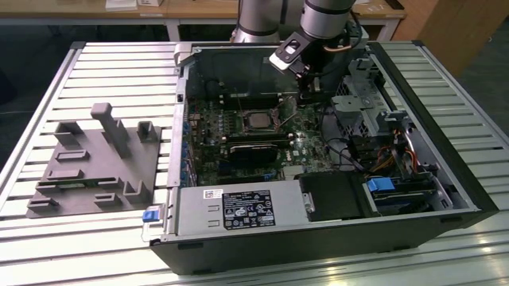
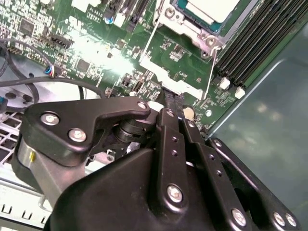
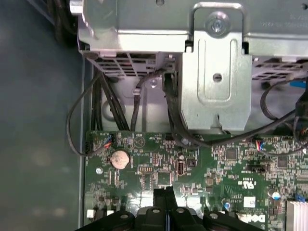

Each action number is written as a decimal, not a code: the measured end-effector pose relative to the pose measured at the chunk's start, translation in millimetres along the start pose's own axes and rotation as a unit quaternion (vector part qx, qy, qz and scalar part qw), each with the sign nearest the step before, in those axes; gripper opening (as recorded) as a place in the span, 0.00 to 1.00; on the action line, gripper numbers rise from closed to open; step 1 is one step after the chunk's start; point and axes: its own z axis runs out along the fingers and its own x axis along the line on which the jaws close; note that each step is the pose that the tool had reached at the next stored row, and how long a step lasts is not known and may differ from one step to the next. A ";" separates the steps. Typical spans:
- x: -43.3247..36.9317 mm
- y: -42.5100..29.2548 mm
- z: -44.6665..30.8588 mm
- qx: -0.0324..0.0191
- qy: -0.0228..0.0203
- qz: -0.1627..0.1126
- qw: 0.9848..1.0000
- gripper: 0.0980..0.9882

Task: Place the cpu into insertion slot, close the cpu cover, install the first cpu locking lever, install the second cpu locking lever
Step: 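Close the cpu cover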

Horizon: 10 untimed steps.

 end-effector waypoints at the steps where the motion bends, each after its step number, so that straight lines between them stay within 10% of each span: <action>1: 0.0 -1.7 0.1 0.000 0.000 0.000 1.000 0.02; 10: 0.1 -17.7 0.6 0.000 0.000 0.000 1.000 0.02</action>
